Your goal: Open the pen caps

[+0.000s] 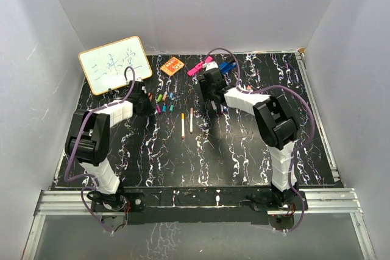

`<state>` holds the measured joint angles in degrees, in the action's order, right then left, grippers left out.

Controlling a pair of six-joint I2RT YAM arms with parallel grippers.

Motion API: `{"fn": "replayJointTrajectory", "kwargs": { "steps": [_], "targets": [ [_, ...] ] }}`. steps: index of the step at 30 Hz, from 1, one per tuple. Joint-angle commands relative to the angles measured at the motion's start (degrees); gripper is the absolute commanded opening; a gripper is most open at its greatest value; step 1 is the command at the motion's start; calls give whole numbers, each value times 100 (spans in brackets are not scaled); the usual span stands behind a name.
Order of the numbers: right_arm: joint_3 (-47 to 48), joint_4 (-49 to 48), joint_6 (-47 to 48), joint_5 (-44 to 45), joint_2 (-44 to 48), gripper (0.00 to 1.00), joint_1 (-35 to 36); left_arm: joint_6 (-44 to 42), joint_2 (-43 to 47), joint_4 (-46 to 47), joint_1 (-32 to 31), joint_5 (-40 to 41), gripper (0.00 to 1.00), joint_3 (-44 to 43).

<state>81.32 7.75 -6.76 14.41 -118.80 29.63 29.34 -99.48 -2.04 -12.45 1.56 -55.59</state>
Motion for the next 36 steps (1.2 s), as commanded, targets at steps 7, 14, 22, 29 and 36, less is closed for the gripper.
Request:
{"fn": "replayJointTrajectory", "kwargs": {
  "steps": [7, 14, 22, 29, 36],
  "targets": [
    [92, 186, -122, -420, 1077, 51, 364, -104, -372, 21, 26, 99, 0, -437],
    [-73, 466, -512, -421, 1061, 51, 783, -113, -434, -40, 31, 101, 6, -501],
    [-380, 491, -943, -399, 1014, 51, 1101, -105, -375, -94, 26, 90, 26, -462],
    [-544, 491, -1156, -394, 882, 51, 1256, -87, -255, -157, 30, 82, 36, -468],
    [-544, 545, -1246, -364, 679, 51, 1359, 31, 531, -287, 28, 165, 39, -412]
  ]
}}
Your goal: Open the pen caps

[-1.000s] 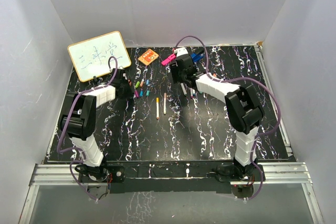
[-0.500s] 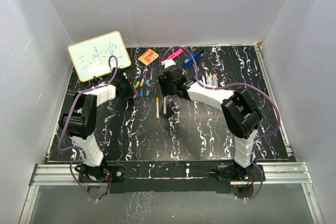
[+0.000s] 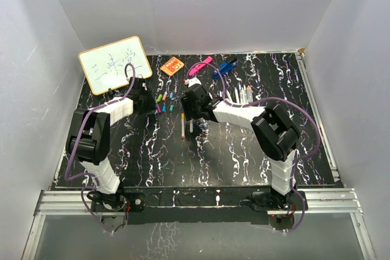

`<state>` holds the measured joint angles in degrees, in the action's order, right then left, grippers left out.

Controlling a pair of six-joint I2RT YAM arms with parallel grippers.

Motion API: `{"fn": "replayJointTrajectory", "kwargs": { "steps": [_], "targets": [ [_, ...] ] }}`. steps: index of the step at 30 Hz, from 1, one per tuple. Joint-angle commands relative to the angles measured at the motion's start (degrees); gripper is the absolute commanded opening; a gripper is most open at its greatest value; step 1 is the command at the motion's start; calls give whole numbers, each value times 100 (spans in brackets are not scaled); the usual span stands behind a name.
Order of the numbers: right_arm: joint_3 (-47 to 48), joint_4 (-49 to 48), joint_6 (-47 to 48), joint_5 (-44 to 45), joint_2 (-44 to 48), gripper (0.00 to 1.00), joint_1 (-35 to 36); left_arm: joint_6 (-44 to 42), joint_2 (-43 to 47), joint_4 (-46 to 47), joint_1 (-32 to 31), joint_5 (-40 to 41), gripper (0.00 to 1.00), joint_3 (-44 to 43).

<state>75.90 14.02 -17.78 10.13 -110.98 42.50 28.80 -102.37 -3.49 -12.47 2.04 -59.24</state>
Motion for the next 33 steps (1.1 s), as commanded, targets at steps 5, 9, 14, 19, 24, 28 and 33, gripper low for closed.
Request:
{"fn": "replayJointTrajectory", "kwargs": {
  "steps": [5, 9, 14, 19, 24, 28, 33],
  "targets": [
    [27, -11, -197, 115, -215, 51, 120, 318, 1888, 151, 31, -3, 47, 384],
    [48, 45, -219, 125, -297, 50, 145, 447, 2958, 943, 26, -192, 64, 1149],
    [65, 115, -240, 165, -378, 50, 189, 525, 3809, 1407, 28, -372, 85, 1604],
    [102, 271, -303, 206, -457, 42, 202, 495, 4087, 1287, 33, -443, 89, 1554],
    [114, 460, -348, 370, -525, 27, 209, 536, 4250, 1450, 30, -517, 89, 1666],
    [105, 535, -356, 506, -573, 14, 199, 632, 4212, 1623, 27, -775, 88, 1788],
    [93, 465, -265, 725, -409, 0, 202, 910, 3755, 1854, 30, -1337, 85, 1873]
  ]
}}
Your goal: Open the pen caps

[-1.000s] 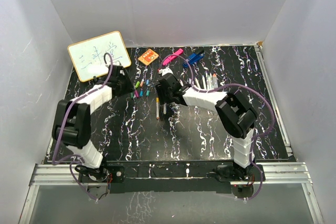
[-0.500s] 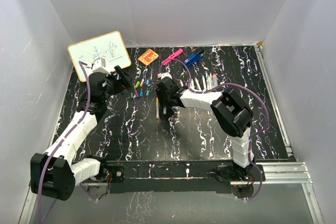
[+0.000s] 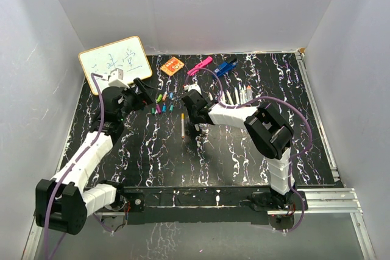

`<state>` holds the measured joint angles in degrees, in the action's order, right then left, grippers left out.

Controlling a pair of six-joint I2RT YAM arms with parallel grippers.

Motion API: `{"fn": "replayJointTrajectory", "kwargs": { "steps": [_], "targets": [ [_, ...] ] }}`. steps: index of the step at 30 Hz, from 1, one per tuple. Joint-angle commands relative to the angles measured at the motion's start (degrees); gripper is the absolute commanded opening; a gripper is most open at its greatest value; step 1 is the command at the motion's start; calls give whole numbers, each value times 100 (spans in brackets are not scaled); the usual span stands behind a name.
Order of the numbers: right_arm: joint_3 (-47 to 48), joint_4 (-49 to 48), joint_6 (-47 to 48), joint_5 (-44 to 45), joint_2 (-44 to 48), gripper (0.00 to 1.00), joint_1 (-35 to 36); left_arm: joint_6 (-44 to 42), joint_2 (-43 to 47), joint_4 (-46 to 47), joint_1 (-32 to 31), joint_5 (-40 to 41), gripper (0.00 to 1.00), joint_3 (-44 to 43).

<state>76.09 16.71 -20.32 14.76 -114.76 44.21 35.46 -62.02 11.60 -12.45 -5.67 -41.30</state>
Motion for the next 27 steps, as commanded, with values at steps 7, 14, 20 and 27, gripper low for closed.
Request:
{"fn": "replayJointTrajectory", "kwargs": {
  "steps": [7, 14, 20, 27],
  "targets": [
    [-447, -705, 479, 277, 920, 0, 12, 967, -1505, 771, -51, -1409, 81, 58],
    [-688, -1242, 827, -207, 1455, 0, 17, 1482, -2561, 1264, -403, -1855, 80, -324],
    [-806, -1437, 891, -574, 1765, 0, 18, 1663, -2946, 1434, -732, -1804, 79, -732],
    [-939, -1555, 885, -840, 1941, 0, 22, 1859, -3142, 1688, -905, -1752, 79, -881]
  ]
}}
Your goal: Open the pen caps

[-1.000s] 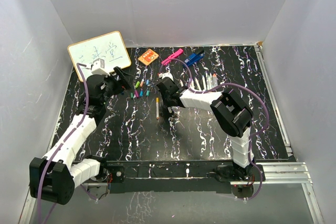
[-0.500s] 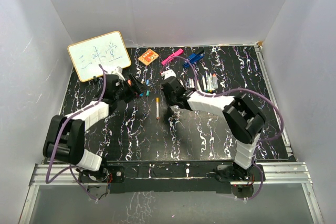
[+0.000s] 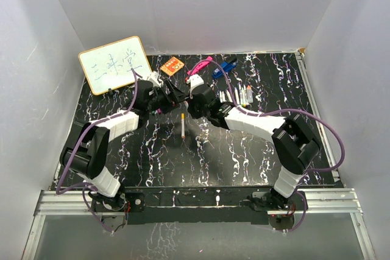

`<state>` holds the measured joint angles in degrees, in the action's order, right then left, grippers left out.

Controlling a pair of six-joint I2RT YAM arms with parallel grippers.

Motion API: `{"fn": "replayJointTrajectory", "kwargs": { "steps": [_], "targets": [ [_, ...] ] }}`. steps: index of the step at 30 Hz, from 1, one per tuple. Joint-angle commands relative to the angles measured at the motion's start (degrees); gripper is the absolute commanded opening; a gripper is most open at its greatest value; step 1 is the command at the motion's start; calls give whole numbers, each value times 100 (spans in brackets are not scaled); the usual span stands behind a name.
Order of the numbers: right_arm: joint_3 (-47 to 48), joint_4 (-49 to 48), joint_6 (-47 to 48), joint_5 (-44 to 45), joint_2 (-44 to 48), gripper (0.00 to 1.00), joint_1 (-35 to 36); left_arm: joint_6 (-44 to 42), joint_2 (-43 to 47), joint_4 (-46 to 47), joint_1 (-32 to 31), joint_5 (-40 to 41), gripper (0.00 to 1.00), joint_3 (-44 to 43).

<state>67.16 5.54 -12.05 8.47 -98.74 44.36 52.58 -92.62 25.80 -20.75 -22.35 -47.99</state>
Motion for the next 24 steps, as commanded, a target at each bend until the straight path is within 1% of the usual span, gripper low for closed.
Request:
{"fn": "replayJointTrajectory", "kwargs": {
  "steps": [1, 6, 8, 13, 19, 24],
  "targets": [
    [-79, -465, 67, -233, 372, 0, 3, 140, -115, 253, -92, -92, 79, -244],
    [-193, -569, 93, -360, 508, 0, 11, 156, -226, 312, -163, -89, 76, -287],
    [-208, -588, 121, -407, 542, 0, 12, 163, -256, 332, -182, -92, 73, -310],
    [-236, -597, 165, -548, 557, 0, 13, 197, -286, 388, -201, -65, 62, -323],
    [-263, -607, 212, -640, 530, 0, 28, 218, -299, 419, -210, -46, 46, -319],
    [-291, -625, 229, -658, 537, 0, 21, 227, -293, 437, -209, -52, 40, -312]
  ]
}}
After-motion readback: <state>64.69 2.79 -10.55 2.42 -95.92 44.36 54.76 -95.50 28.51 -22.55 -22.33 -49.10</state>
